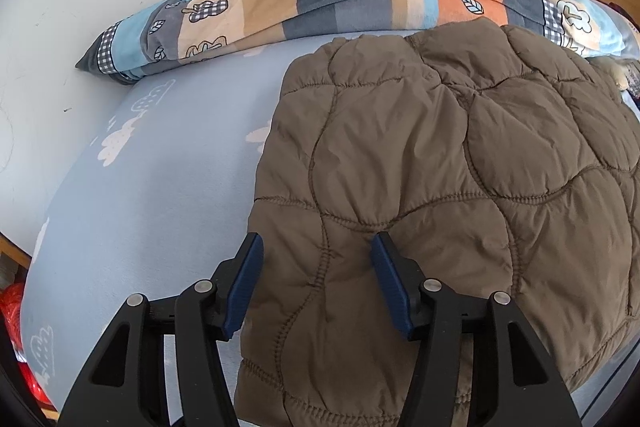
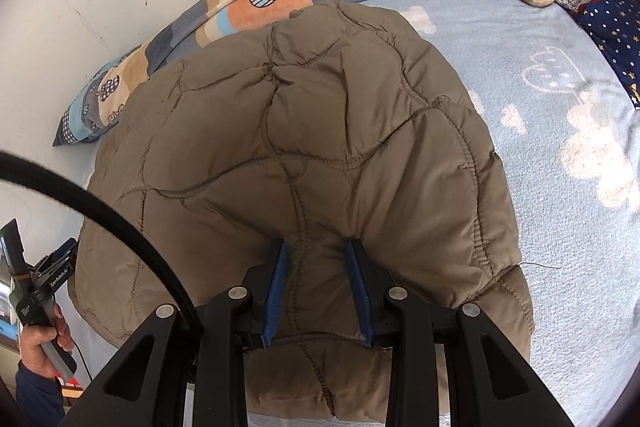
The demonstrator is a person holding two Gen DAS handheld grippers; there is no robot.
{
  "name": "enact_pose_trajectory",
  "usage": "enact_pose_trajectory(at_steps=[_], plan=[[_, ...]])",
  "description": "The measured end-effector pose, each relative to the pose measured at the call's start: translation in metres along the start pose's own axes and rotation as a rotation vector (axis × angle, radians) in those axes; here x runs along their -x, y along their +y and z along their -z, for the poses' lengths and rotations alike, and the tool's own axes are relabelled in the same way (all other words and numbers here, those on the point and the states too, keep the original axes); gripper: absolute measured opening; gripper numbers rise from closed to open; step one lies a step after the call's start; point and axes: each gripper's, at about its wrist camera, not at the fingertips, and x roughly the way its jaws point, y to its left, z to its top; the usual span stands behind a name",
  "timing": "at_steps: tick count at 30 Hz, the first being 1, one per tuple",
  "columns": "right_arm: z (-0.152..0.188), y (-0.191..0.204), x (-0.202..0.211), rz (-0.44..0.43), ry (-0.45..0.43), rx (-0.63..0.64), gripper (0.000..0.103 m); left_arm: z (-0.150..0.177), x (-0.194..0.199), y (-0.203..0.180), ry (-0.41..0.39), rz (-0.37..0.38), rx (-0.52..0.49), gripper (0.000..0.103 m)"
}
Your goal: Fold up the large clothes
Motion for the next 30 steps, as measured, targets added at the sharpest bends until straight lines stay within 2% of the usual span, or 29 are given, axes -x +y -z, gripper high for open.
enact_pose_trajectory(at_steps=[22, 28, 30], plan=[[-0.002, 0.007, -0.009, 0.019, 0.018, 0.017, 0.033, 0.002, -0.01, 0.002, 0.04, 0.018, -0.001, 0.058], [-0.003, 0.002, -0.009, -0.008, 0.021, -0.02, 0.035, -0.006, -0.008, 0.028, 0.072, 0.106, 0.087, 0.069], [-0.004, -0.002, -0.007, -0.032, 0.025, -0.035, 0.044, -0.01, -0.004, 0.04, 0.083, 0.156, 0.132, 0.069]])
